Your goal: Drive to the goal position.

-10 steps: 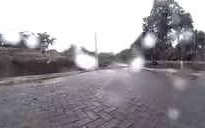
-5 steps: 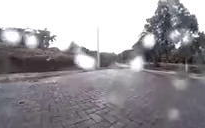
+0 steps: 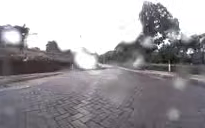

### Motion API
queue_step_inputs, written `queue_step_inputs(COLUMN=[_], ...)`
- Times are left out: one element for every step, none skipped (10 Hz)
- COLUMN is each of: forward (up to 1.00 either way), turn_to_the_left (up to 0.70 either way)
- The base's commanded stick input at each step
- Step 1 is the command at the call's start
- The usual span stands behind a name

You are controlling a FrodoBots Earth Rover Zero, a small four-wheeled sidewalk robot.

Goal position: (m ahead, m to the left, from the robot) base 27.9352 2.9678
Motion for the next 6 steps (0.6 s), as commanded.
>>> queue_step_inputs(forward=[0.85, 0.85, 0.85, 0.85, 0.85, 0.85], turn_to_the_left=[-0.27, -0.27, -0.1, 0.0, 0.0, 0.0])
